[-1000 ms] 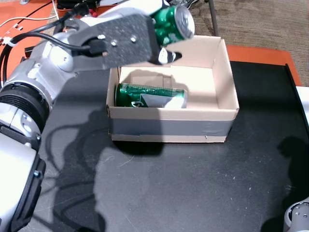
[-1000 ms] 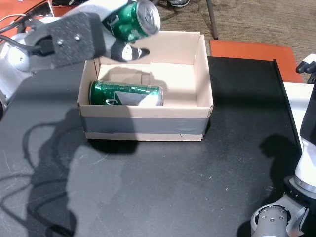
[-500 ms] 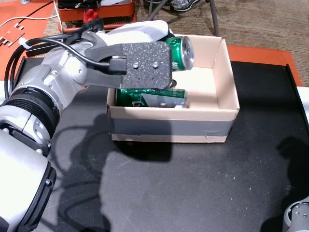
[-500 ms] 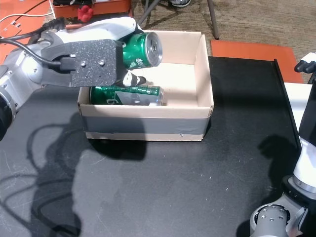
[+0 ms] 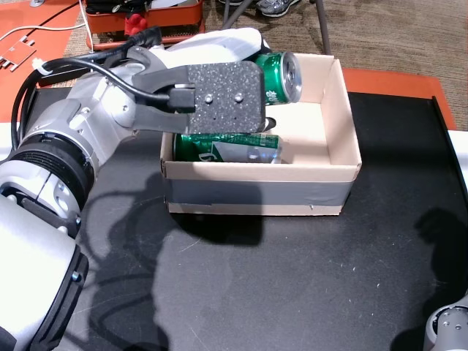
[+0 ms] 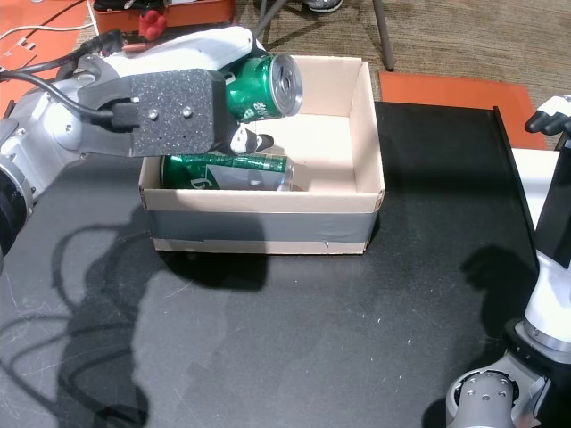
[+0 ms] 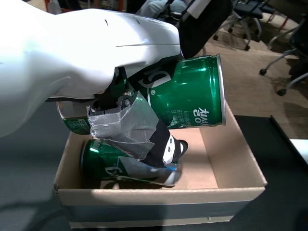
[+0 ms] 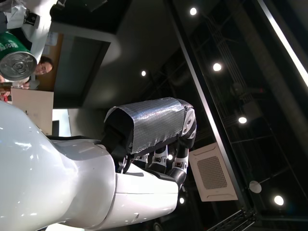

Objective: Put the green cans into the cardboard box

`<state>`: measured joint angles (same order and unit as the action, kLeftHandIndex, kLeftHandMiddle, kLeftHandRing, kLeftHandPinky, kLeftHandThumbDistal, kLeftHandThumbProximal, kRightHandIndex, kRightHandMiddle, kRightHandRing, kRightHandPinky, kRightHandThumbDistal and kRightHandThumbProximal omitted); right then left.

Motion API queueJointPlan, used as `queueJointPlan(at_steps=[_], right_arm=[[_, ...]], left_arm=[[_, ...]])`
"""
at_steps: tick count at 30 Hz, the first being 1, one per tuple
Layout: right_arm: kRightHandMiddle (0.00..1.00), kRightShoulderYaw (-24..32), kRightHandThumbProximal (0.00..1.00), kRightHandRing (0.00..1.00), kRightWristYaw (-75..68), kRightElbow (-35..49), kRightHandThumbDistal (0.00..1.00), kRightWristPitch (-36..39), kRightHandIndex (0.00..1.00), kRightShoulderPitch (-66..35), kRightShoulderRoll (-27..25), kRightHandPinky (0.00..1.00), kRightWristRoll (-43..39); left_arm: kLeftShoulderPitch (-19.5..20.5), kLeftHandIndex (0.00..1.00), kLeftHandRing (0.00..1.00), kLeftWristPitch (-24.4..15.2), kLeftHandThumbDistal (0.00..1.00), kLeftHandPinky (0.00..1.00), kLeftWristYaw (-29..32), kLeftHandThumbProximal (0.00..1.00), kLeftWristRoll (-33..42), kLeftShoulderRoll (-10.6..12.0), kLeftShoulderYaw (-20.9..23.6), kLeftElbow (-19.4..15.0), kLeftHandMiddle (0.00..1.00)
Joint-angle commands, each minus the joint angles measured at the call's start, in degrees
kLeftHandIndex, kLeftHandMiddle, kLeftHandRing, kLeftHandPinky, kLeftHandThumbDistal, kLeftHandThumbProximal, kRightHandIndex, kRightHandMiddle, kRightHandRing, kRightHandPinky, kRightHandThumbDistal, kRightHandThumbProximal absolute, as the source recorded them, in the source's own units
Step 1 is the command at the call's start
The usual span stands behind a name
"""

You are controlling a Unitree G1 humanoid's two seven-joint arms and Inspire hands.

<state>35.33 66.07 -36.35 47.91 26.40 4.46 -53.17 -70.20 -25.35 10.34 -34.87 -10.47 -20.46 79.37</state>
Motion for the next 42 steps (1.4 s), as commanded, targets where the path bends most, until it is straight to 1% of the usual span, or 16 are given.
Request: queueJointPlan(at_steps=[1,5,10,11,24,25,26,27,28,29,30,31,32,34,36,42], right_arm=[[0.32,-0.2,0.4,0.39,0.6,0.4,0.3,-0.2,0.28,-0.1,0.3,0.49,-0.3],[0.32,-0.1,0.41,0.39,0.7,0.2,0.29,0.6,0.28,0.0,0.4,0.49,0.0],[0.32,-0.2,0.39,0.39,1.3,0.7,0.26,-0.3,0.28,-0.4,0.5,0.5,-0.4],[0.32,-0.2,0.38,0.4,1.4,0.7,0.28,-0.4,0.28,-0.4,0.5,0.5,-0.5],[0.31,-0.4,0.38,0.38,1.9,1.6,0.24,-0.7,0.28,-0.7,0.9,0.5,-0.5],[0.31,-0.4,0.38,0.38,1.9,1.7,0.25,-0.8,0.28,-0.7,0.9,0.49,-0.6],[0.31,-0.4,0.38,0.38,2.1,1.8,0.25,-1.2,0.28,-0.8,0.9,0.49,-0.8],[0.31,-0.5,0.38,0.38,2.3,1.9,0.25,-1.5,0.28,-0.9,0.9,0.49,-0.9],[0.31,-0.6,0.38,0.38,2.3,2.1,0.25,-1.9,0.28,-1.0,0.9,0.49,-1.0],[0.31,-0.6,0.37,0.39,2.5,2.3,0.24,-2.2,0.28,-1.1,0.9,0.5,-1.0],[0.31,-0.7,0.37,0.39,2.6,2.4,0.23,-2.3,0.27,-1.3,0.9,0.5,-1.0],[0.31,-0.8,0.37,0.39,2.8,2.6,0.22,-2.5,0.27,-1.4,0.9,0.5,-1.0],[0.31,-0.9,0.37,0.38,2.9,2.8,0.23,-3.0,0.27,-1.5,0.9,0.5,-1.1],[0.3,-1.0,0.35,0.38,2.8,3.4,0.25,-4.0,0.27,-1.8,1.0,0.49,-1.3],[0.31,-1.0,0.34,0.38,2.9,3.7,0.24,-4.8,0.27,-2.0,1.1,0.49,-1.5],[0.3,-0.8,0.35,0.38,3.4,3.8,0.23,-5.0,0.27,-1.9,1.0,0.5,-1.4]], left_arm=[[-1.6,0.14,0.15,0.2,0.35,0.14,0.1,0.0,-0.4,0.1,-0.4,-0.2,0.14],[-1.7,0.13,0.16,0.3,0.37,0.14,0.5,0.0,-0.6,0.1,-0.8,-0.2,0.14],[-1.8,0.11,0.15,0.0,0.36,0.13,0.8,0.0,-0.7,-0.1,-1.4,-0.2,0.13],[-1.9,0.12,0.15,-0.1,0.37,0.13,0.7,0.0,-0.7,-0.1,-1.4,-0.2,0.13],[-1.3,0.12,0.17,0.1,0.38,0.15,0.9,0.0,0.0,-0.3,-0.5,-0.1,0.14],[-1.3,0.15,0.19,0.3,0.37,0.19,1.0,0.0,0.0,-0.3,-0.5,-0.1,0.16],[-1.3,0.22,0.3,0.2,0.39,0.29,0.7,0.0,-0.5,-0.4,-0.9,-0.1,0.24],[-1.4,0.27,0.37,0.1,0.4,0.38,0.3,0.0,-1.1,-0.6,-1.5,-0.1,0.28],[-1.5,0.39,0.52,0.2,0.47,0.5,0.0,0.0,-1.8,-0.7,-2.3,-0.1,0.42],[-1.7,0.55,0.63,0.5,0.49,0.59,-0.3,0.0,-2.8,-0.8,-3.2,-0.1,0.6],[-1.9,0.69,0.75,0.7,0.56,0.67,-0.5,0.0,-3.6,-0.9,-4.1,0.0,0.77],[-2.0,0.77,0.82,0.9,0.61,0.72,-0.7,0.0,-4.3,-0.9,-4.8,0.0,0.86],[-2.2,0.83,0.88,1.3,0.67,0.76,-0.9,0.0,-5.1,-1.0,-5.6,0.1,0.92],[-2.3,0.87,0.98,2.1,0.81,0.82,-0.6,0.0,-5.6,-0.9,-6.1,0.2,0.98],[-2.3,0.88,1.0,2.5,0.89,0.86,-0.1,0.03,-5.4,-0.8,-6.0,0.2,1.0],[-2.3,0.89,1.0,2.9,0.93,0.9,0.4,0.06,-4.9,-0.8,-5.7,0.2,1.0]])
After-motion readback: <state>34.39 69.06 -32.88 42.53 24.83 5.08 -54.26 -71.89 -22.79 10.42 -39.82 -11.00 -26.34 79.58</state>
